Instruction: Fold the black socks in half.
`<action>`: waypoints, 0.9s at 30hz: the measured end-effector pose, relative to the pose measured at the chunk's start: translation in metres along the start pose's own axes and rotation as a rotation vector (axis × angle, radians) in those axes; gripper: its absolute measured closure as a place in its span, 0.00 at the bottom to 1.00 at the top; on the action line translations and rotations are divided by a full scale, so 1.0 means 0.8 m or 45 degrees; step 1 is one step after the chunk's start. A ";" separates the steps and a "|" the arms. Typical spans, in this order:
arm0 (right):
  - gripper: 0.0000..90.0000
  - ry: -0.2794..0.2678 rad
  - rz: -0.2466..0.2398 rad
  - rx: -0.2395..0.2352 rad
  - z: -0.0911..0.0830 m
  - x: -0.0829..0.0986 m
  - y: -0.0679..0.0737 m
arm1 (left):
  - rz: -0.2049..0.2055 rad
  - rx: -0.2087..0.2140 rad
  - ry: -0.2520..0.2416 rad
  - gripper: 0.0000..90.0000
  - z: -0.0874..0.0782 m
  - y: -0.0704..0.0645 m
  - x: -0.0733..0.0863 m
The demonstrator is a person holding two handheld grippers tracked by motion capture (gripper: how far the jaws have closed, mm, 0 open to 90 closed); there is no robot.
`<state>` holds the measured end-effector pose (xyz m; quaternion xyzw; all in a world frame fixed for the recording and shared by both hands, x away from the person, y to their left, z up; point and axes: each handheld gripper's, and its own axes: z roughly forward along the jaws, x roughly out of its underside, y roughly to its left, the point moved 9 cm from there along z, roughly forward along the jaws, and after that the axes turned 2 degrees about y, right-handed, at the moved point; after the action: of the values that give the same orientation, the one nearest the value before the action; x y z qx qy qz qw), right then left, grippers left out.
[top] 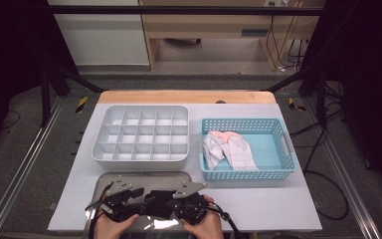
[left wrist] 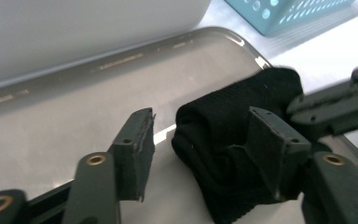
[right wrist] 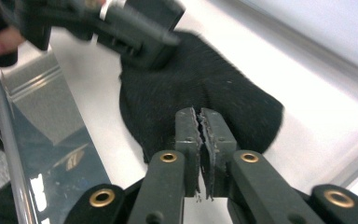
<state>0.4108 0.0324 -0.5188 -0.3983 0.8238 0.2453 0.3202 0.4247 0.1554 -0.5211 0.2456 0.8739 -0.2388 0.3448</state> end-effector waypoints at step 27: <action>0.96 -0.063 0.015 -0.149 -0.023 -0.006 0.023 | -0.009 0.081 0.053 0.39 0.009 -0.014 0.013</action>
<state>0.3918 0.0330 -0.5003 -0.4054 0.8021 0.3049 0.3152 0.4150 0.1455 -0.5303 0.2583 0.8738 -0.2625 0.3176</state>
